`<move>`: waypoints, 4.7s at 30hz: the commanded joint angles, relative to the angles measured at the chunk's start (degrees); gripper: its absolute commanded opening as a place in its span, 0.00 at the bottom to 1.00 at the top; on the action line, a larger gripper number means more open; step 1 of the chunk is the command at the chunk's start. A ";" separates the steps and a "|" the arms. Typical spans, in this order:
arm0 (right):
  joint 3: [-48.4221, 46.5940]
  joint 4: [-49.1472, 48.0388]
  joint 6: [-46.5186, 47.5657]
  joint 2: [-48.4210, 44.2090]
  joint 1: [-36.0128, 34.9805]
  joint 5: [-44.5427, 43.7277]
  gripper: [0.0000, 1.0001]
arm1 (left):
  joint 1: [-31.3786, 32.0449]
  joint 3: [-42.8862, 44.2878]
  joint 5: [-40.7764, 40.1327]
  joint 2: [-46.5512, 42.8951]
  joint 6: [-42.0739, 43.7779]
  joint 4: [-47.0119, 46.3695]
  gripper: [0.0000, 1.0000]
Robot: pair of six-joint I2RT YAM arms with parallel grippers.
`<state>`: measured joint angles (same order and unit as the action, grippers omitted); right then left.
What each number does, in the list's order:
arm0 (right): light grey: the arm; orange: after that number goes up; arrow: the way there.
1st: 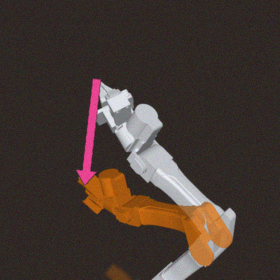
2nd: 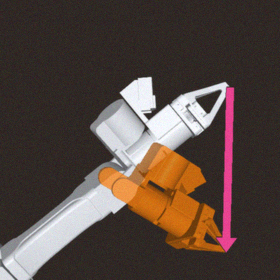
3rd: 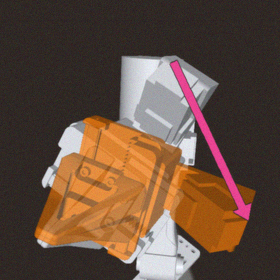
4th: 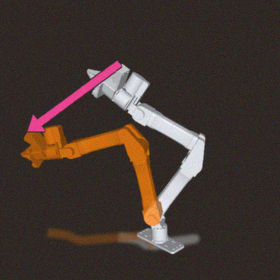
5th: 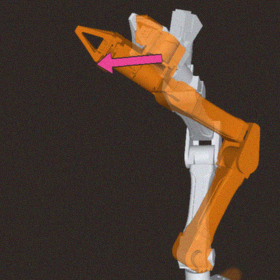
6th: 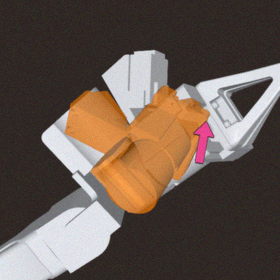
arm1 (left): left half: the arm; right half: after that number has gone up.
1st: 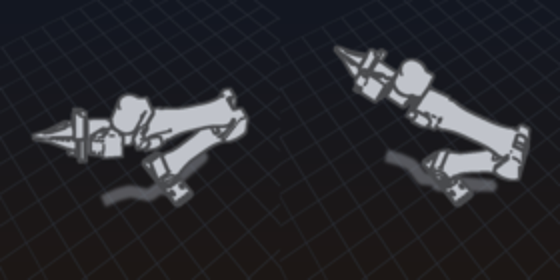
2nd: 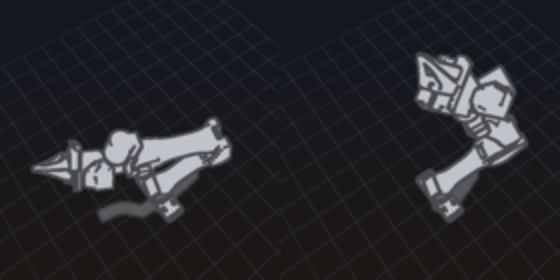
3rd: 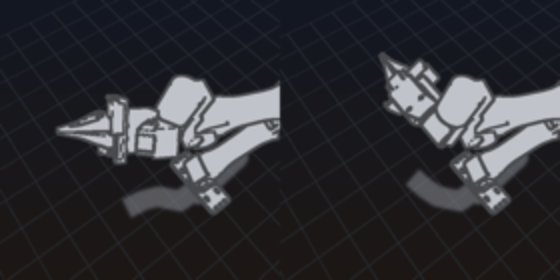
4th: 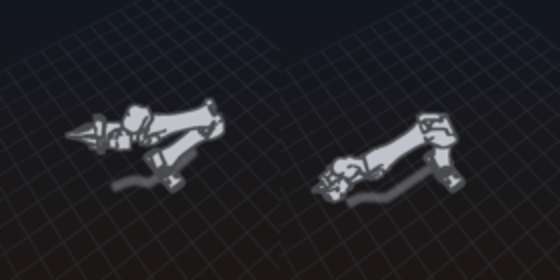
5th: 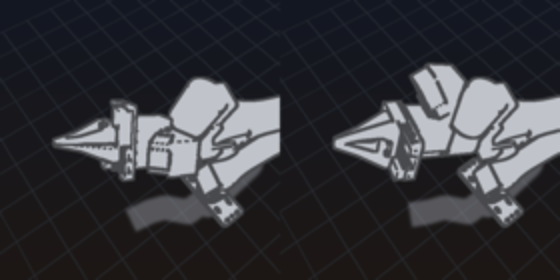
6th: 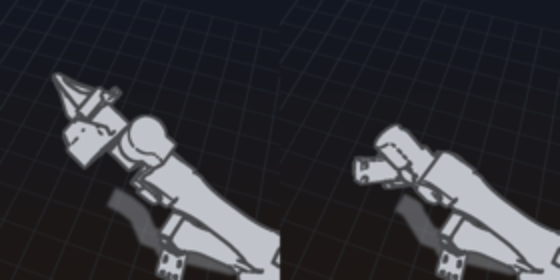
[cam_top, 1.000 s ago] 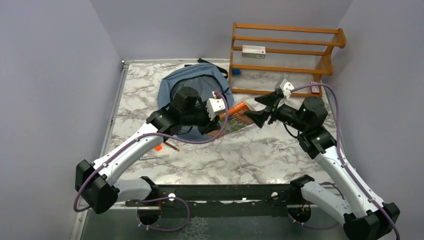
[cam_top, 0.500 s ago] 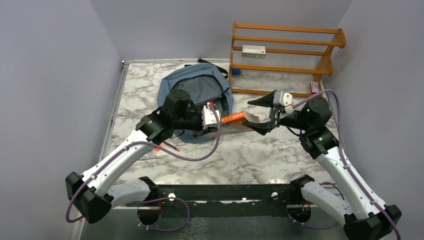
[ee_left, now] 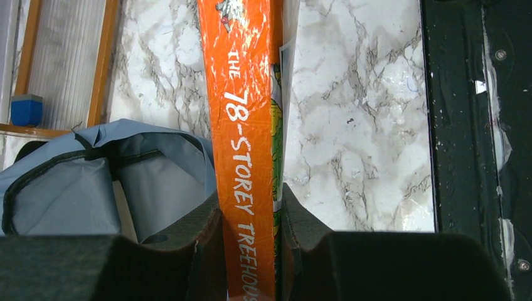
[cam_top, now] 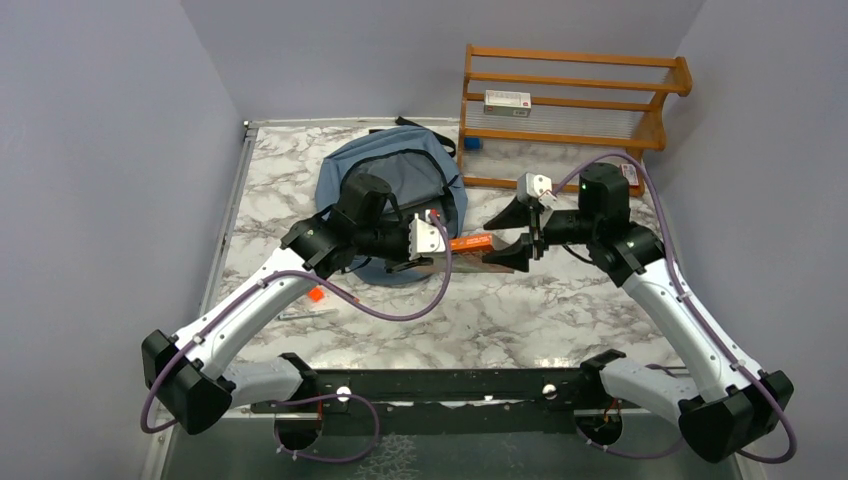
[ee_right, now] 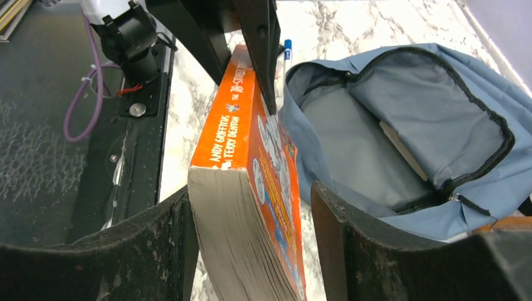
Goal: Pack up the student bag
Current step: Pick up the book from the center of the board, then place the book in the student bag.
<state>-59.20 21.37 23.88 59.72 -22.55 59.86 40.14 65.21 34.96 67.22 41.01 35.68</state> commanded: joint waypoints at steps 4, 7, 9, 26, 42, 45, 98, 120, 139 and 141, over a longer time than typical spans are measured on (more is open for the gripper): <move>1.03 4.66 3.13 0.13 -0.04 -2.52 0.65 | 0.29 6.28 2.87 1.67 2.70 -2.46 0.00; 1.17 5.28 3.90 1.08 -0.04 -2.60 0.65 | 0.26 7.44 3.17 2.56 2.54 -2.46 0.00; 1.26 5.17 4.15 1.48 -0.04 -2.60 0.64 | 0.29 8.04 3.27 3.06 2.42 -2.46 0.00; 3.48 -1.88 -3.13 -2.44 -0.06 -6.19 0.01 | 0.29 8.64 -4.57 4.84 -0.96 -5.20 0.31; 3.62 -2.04 -28.60 -6.99 -0.04 -56.93 0.01 | -8.93 -0.74 -19.76 7.90 -4.38 -18.88 0.95; 2.57 0.05 -32.57 -5.49 -0.04 -56.26 0.01 | -9.64 -0.47 -22.14 11.36 -3.68 -19.34 0.95; 11.18 -7.68 -60.24 -10.31 -0.04 -53.85 0.01 | -13.08 12.74 -44.66 32.73 -5.13 -25.09 0.00; 13.08 -18.26 -88.92 -5.06 -0.13 -45.58 0.01 | -0.84 49.53 -55.22 48.05 -28.13 6.04 0.00; 12.36 -31.13 -87.97 10.23 -0.34 -44.85 0.01 | 2.77 54.11 -50.56 47.91 -33.32 12.93 0.00; 11.83 -33.14 -88.50 11.99 -0.61 -44.84 0.01 | 2.89 54.50 -50.11 47.91 -33.66 13.44 0.00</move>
<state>-44.82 -0.38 -62.67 70.02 -22.57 12.86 41.93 116.42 -17.30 116.71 9.08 49.52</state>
